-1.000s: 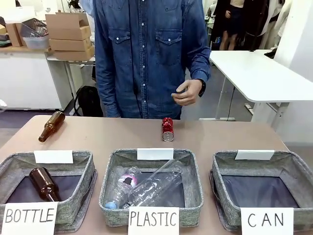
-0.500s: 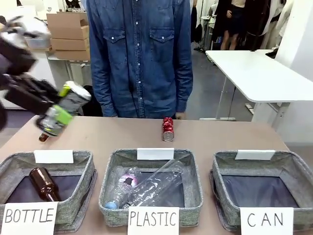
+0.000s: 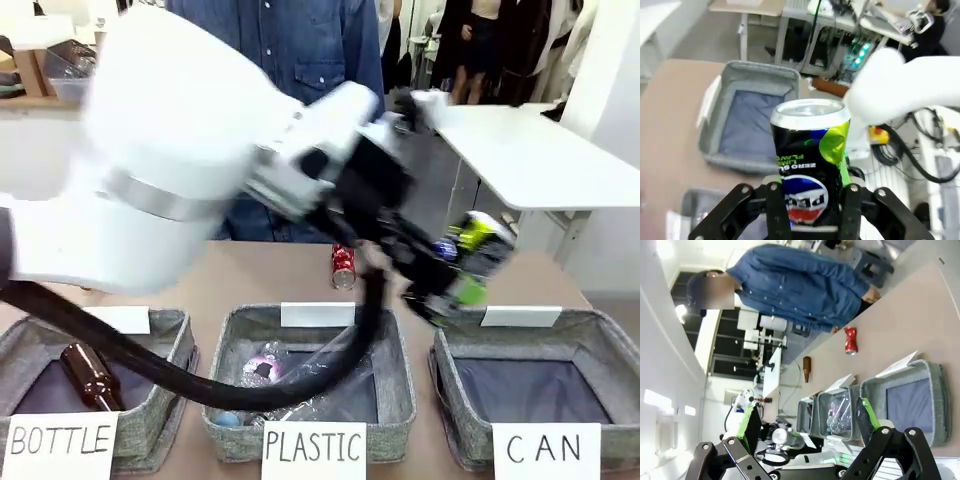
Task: Sort the can waste into the basket.
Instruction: Pick up the can waste from the table and place it in the right Fabric basket.
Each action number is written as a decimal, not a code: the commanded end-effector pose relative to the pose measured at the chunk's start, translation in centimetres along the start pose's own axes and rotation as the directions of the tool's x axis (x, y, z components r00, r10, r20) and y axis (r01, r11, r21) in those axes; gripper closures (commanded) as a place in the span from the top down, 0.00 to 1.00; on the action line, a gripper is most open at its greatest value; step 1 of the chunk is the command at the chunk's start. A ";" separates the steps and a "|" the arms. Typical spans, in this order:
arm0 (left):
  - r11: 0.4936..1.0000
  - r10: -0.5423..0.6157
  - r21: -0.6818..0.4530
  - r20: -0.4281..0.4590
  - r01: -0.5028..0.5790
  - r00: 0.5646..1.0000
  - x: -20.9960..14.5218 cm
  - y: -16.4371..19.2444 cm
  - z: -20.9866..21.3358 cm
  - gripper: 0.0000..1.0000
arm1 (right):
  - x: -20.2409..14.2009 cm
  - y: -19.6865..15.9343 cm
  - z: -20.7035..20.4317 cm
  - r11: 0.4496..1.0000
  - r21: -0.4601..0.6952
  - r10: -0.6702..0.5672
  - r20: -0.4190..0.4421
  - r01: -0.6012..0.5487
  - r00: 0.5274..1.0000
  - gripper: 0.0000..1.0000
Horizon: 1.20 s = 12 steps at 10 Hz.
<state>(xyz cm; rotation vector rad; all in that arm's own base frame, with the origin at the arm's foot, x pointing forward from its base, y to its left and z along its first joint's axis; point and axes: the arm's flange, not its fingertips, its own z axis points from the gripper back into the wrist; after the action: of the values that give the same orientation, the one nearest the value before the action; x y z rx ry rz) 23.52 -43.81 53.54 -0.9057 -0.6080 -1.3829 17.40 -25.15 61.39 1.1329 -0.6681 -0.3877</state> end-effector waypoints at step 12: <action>0.991 -0.124 -0.066 -0.196 0.113 0.973 0.5 7.9 -18.7 0.51 | -0.2 0.9 -3.1 1.000 0.019 0.019 -0.048 -0.018 0.999 1.00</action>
<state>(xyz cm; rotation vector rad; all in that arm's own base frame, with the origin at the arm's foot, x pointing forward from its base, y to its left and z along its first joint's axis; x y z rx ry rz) 28.34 -59.73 42.65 -0.7583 -0.5172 -1.5921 19.48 -22.57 61.35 1.1372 -0.6263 -0.3446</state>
